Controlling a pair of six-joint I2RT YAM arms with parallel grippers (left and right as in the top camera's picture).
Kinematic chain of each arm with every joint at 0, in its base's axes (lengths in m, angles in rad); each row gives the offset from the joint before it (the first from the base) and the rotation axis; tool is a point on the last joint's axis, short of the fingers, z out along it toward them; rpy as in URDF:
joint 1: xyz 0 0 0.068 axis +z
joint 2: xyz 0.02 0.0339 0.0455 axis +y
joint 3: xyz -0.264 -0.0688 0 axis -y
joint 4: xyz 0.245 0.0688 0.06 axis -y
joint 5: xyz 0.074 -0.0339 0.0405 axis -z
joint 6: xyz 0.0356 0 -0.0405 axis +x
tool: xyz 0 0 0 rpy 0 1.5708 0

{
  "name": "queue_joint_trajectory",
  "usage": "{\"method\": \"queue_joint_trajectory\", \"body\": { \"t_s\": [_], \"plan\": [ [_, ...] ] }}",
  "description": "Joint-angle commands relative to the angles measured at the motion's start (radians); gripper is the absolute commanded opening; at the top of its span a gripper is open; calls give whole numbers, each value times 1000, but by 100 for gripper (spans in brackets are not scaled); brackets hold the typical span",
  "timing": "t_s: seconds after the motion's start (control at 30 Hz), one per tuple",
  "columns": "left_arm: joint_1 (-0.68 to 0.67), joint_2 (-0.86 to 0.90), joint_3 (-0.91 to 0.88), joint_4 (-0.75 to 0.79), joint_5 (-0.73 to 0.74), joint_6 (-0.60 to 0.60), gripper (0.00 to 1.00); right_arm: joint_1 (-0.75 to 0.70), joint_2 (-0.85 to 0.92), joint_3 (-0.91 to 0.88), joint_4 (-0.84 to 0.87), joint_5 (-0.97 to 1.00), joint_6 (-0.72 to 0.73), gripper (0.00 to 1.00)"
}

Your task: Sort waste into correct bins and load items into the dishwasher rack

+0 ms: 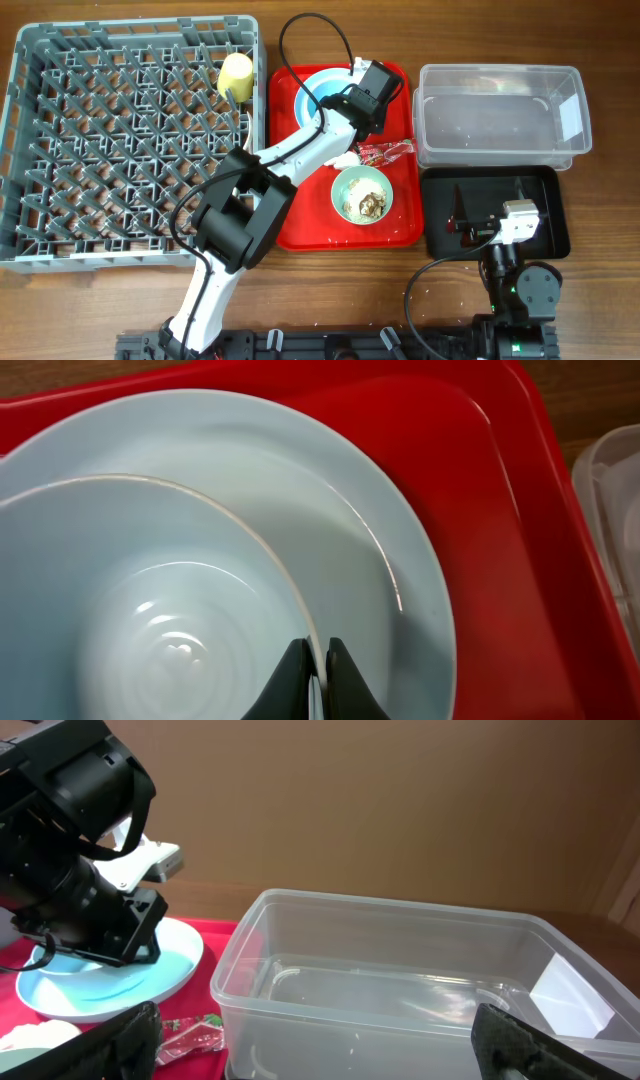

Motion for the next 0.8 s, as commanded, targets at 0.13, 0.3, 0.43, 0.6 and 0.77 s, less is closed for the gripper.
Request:
{"method": "queue_joint_trajectory", "body": {
  "t_s": [0.13, 0.3, 0.43, 0.6, 0.77],
  "plan": [
    [28, -397, 1, -211, 195, -5, 4, -6, 0, -1, 3, -1, 0, 100],
    [329, -753, 1, -661, 689, 92, 4, -6, 0, -1, 3, -1, 0, 100],
    [689, -771, 0, -880, 1097, 341, 4, -6, 0, -1, 3, -1, 0, 100],
    [997, -589, 0, -899, 1480, 496, 4, -6, 0, -1, 3, -1, 0, 100],
    [1052, -253, -3, -893, 1708, 496, 4, -6, 0, -1, 3, -1, 0, 100]
  ]
}}
